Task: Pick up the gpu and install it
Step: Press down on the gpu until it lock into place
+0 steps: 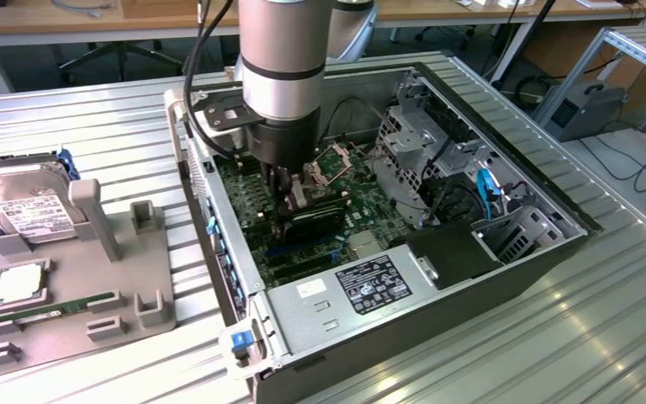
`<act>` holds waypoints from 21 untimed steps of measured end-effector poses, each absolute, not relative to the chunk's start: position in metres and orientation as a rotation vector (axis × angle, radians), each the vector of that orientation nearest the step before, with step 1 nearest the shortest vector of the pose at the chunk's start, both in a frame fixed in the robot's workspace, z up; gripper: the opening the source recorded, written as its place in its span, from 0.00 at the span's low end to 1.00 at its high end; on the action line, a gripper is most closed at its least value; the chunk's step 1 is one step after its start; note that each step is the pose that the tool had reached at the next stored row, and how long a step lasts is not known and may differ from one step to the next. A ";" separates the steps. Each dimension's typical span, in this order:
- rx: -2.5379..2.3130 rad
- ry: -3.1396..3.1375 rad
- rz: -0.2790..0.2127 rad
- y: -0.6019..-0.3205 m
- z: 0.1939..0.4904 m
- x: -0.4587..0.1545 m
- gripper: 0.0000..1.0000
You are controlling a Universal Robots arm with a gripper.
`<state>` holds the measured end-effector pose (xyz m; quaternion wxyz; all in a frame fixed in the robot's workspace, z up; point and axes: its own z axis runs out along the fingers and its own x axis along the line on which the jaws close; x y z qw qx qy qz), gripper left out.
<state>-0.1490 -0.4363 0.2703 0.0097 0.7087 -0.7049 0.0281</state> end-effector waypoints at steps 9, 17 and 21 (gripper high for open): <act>2.213 -2.202 0.088 -0.436 0.271 -0.151 0.11; 2.213 -2.201 0.088 -0.431 0.286 -0.151 0.11; 2.213 -2.201 0.088 -0.424 0.285 -0.151 0.11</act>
